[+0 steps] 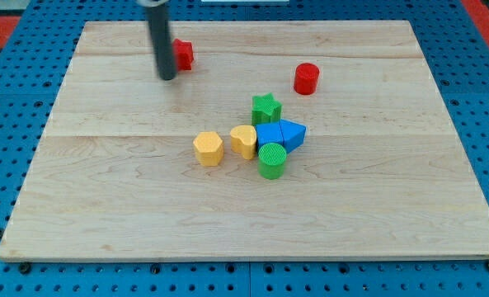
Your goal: Push the red blocks towards the top center
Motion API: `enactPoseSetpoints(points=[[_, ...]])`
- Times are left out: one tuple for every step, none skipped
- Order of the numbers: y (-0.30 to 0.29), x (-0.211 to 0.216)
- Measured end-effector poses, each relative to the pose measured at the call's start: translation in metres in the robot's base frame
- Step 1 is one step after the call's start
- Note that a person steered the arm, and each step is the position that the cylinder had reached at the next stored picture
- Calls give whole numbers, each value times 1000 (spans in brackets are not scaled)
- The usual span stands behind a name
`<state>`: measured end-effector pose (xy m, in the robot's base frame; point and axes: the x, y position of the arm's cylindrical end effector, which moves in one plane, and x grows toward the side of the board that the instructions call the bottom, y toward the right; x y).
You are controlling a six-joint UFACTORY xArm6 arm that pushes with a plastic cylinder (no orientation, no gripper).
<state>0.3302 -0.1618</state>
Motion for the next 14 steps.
enactPoseSetpoints(points=[[-21,-28],[55,-41],[60,-27],[89,-53],[139,-68],[153,-71],[232,-42],[333,-31],[285,26],[212,-2],[189,-22],[154,-23],[161,-55],[192,-2]])
